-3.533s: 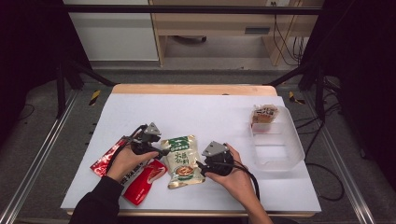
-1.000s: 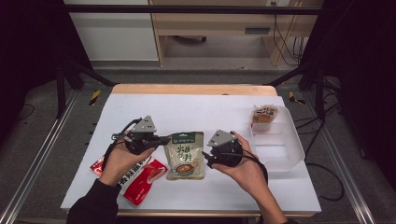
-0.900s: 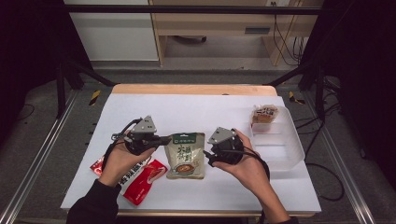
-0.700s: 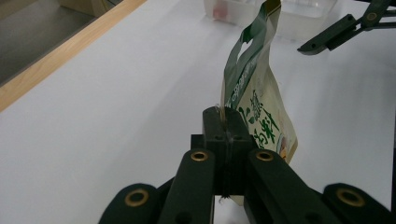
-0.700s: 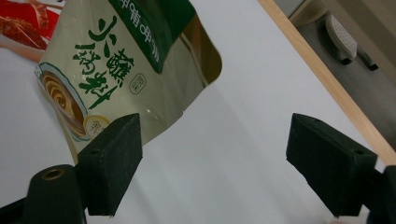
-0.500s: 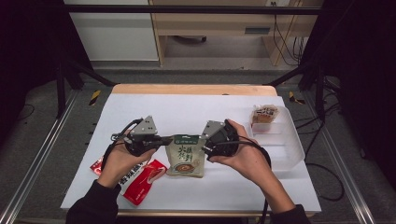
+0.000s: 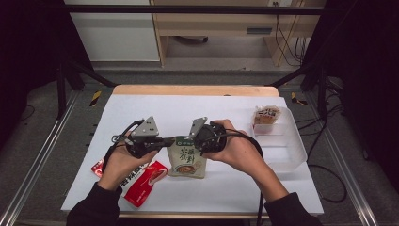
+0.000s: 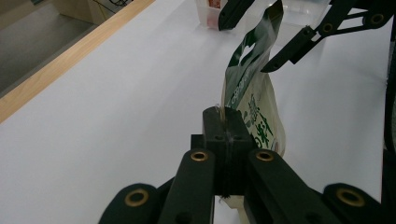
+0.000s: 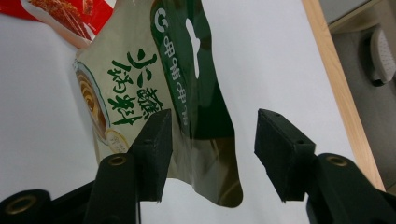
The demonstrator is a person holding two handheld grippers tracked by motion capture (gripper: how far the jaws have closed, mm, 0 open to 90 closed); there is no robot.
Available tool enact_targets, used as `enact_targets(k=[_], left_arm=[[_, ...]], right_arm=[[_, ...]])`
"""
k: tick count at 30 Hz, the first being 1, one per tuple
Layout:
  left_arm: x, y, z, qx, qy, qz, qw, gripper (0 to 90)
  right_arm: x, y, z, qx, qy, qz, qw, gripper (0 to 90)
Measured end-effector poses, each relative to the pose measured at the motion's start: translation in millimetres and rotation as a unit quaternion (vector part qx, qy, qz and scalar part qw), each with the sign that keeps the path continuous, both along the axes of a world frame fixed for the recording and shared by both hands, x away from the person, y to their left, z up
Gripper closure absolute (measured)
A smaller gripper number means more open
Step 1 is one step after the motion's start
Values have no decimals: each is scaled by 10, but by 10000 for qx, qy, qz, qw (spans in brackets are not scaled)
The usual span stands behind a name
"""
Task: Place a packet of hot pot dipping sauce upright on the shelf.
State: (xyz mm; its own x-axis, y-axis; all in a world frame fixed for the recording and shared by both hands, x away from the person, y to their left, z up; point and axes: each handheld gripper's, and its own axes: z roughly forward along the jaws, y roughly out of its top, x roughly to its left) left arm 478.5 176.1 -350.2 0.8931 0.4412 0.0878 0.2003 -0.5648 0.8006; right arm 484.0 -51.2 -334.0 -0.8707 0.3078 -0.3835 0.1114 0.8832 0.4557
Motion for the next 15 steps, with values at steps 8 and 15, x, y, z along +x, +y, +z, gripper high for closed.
enact_targets(k=[8,15], left_arm=[[2,10,10,-33,-3,18,10000,900],[7,9,-3,-92,32,63,9999,900]], right_arm=[[75,84,22,-249,220,264,9991,666],[87,105,25,-353,323,407,9980,859]])
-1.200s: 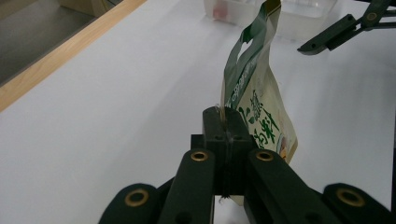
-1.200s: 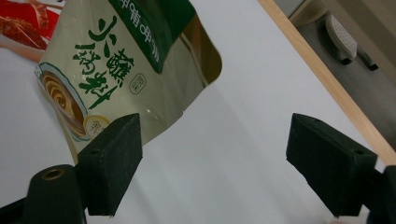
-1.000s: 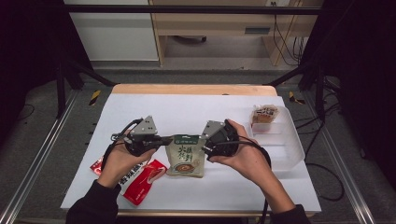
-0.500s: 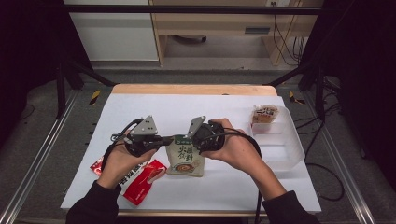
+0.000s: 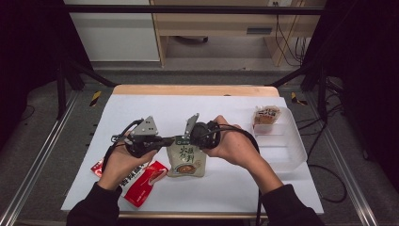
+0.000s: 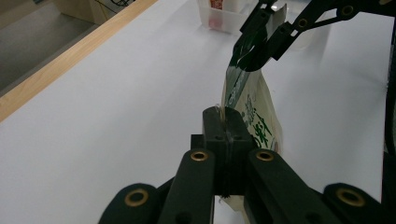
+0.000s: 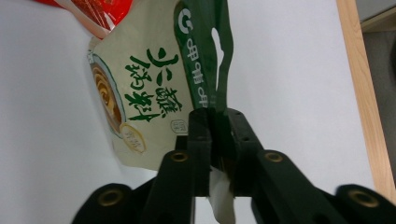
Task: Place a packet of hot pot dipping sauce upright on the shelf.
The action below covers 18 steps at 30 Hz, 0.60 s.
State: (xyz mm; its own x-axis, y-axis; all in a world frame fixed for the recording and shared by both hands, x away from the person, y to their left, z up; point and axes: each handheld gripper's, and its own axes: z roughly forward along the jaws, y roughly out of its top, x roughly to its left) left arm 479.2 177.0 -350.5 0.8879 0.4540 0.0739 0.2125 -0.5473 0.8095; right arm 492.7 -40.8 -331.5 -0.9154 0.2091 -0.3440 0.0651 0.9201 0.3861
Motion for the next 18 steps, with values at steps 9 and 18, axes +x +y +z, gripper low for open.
enact_targets(k=[9,18], left_arm=[[17,51,-42,-259,53,99,9996,673],[45,260,-172,-160,55,441,9989,437]], right_arm=[[-6,-47,4,-60,-115,74,9999,900],[-7,-223,103,48,-269,36,9996,900]])
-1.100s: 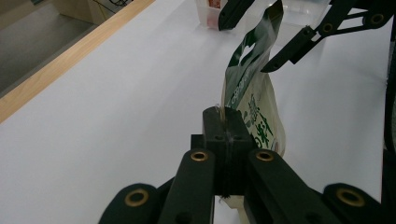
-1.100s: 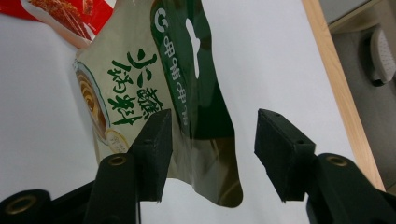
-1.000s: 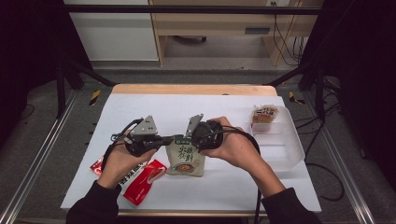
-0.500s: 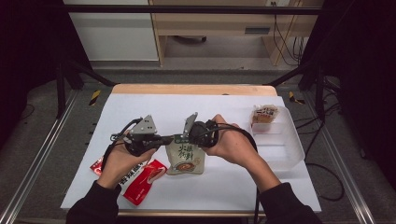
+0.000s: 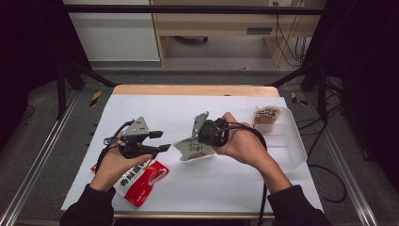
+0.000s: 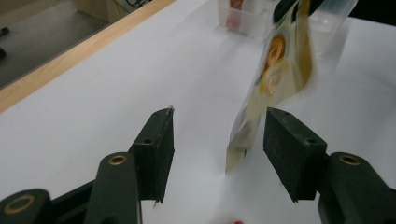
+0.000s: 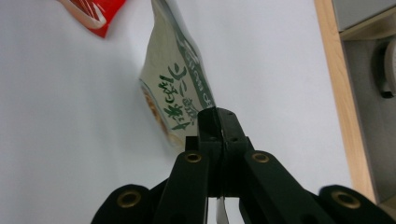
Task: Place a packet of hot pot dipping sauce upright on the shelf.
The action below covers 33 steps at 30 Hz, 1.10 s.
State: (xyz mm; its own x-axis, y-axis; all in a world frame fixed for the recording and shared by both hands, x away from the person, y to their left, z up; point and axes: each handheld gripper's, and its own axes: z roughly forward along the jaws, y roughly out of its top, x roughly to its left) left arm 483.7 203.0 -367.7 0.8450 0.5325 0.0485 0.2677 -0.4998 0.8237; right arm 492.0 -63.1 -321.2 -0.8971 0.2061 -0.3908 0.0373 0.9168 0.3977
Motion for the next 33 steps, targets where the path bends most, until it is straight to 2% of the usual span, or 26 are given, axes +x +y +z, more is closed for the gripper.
enact_targets(k=[5,11,13,21,28,33], left_arm=[[58,130,-91,30,60,286,9996,368],[106,233,-157,74,158,482,9987,301],[111,254,-175,92,190,501,9985,290],[119,293,-215,171,202,578,9980,242],[127,298,-282,327,233,667,9970,160],[123,301,-293,327,230,713,9966,134]], right_arm=[[51,-198,47,109,-113,-112,9998,900],[118,-407,76,213,-233,-231,9992,900],[141,-477,75,267,-238,-351,9987,900],[200,-685,137,414,-367,-508,9972,900],[170,-848,299,575,-495,-614,9952,900],[153,-942,428,700,-606,-693,9933,900]])
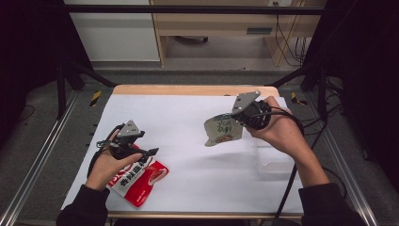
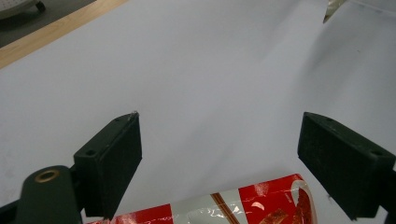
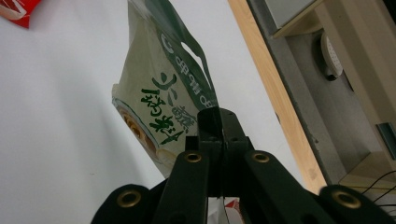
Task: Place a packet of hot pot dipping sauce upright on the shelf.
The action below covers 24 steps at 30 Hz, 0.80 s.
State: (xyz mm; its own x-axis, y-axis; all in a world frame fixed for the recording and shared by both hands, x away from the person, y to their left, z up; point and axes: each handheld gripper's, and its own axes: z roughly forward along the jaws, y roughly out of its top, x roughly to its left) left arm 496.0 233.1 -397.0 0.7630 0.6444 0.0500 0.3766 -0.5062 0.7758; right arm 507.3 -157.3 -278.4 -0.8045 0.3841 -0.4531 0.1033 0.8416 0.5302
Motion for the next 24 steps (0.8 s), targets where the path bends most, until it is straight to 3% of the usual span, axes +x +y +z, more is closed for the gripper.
enact_targets(k=[10,24], left_arm=[[-7,43,-10,-11,-46,13,10000,123],[-7,73,-8,-43,-67,42,10000,119]], right_arm=[[-38,-218,231,227,-227,-267,9991,900],[-72,-625,311,363,-349,-635,9967,900]])
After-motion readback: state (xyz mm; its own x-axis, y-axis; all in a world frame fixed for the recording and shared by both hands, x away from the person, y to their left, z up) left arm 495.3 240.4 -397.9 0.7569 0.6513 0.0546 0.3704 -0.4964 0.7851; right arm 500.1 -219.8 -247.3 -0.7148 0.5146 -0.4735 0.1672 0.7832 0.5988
